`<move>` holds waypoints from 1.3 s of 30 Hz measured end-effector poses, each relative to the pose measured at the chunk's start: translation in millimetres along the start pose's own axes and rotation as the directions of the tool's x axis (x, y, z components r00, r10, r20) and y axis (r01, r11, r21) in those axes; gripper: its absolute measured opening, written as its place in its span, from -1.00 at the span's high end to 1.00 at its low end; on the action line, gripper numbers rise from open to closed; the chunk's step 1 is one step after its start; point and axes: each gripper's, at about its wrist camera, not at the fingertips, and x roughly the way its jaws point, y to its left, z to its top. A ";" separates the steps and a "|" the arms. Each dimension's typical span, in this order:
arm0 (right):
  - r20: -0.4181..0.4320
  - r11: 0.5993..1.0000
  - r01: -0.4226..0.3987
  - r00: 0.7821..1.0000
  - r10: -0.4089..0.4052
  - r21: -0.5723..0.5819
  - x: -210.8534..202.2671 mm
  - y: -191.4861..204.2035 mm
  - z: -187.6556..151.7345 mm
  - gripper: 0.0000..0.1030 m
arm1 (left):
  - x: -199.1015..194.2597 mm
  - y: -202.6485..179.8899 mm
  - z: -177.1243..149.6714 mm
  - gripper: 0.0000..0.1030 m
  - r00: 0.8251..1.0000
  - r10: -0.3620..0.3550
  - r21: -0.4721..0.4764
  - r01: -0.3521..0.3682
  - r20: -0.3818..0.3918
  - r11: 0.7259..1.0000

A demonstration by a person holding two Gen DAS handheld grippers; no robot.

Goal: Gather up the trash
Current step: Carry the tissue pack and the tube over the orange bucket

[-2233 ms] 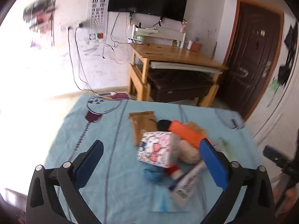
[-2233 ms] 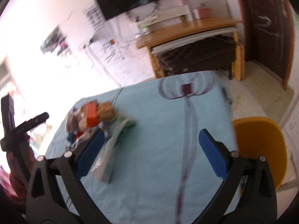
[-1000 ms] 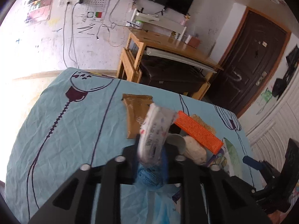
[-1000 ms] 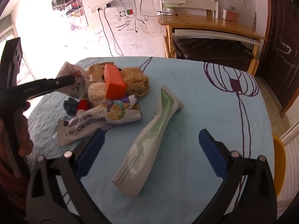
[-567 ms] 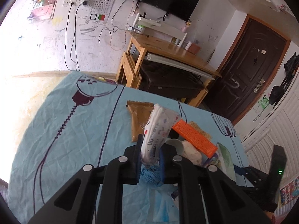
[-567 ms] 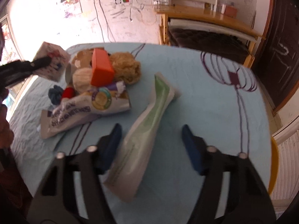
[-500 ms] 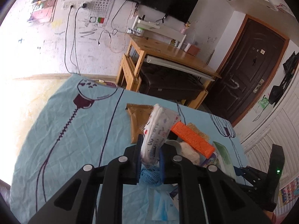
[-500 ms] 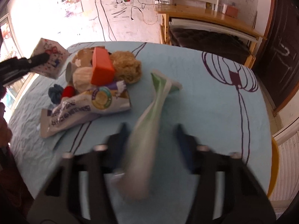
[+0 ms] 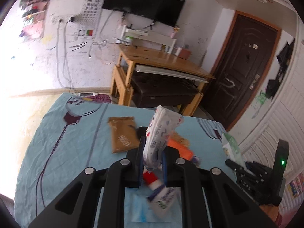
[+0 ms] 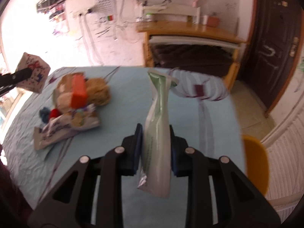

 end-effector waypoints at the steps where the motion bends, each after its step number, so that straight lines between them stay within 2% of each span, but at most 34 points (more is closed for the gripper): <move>1: 0.007 1.000 0.015 1.000 -0.015 0.010 -2.8 -7.2 0.1 0.53 | 1.2 -7.7 1.0 0.81 1.000 -0.007 0.015 0.007 -0.002 1.000; 11: 0.028 0.977 0.161 0.986 -0.166 0.141 -21.2 -99.2 -17.2 0.53 | 33.8 -110.2 0.6 0.80 0.990 -0.109 0.163 0.123 -0.092 0.979; 18: 0.003 0.940 0.212 0.975 -0.221 0.267 -28.3 -167.8 -45.9 0.53 | 63.7 -199.3 -13.4 0.80 0.960 -0.189 0.271 0.242 -0.206 0.932; 21: -0.015 0.928 0.208 0.977 -0.214 0.309 -25.0 -187.4 -58.8 0.53 | 77.2 -236.3 -23.1 0.80 0.943 -0.209 0.304 0.285 -0.260 0.909; 29: -0.062 0.918 0.183 0.983 -0.172 0.351 -4.7 -204.8 -78.2 0.52 | 120.2 -316.7 -47.2 0.80 0.901 -0.213 0.349 0.351 -0.377 0.869; 32: -0.083 0.915 0.180 0.983 -0.161 0.361 2.9 -208.5 -86.3 0.52 | 131.0 -334.8 -55.0 0.80 0.898 -0.199 0.357 0.348 -0.392 0.867; 36: -0.114 0.904 0.174 0.984 -0.140 0.391 14.7 -217.1 -100.0 0.52 | 155.4 -354.4 -63.6 0.80 0.908 -0.126 0.386 0.291 -0.399 0.875; 39: -0.123 0.895 0.151 0.986 -0.109 0.420 21.9 -223.8 -106.7 0.52 | 170.0 -353.8 -67.1 0.80 0.902 -0.122 0.365 0.288 -0.415 0.885</move>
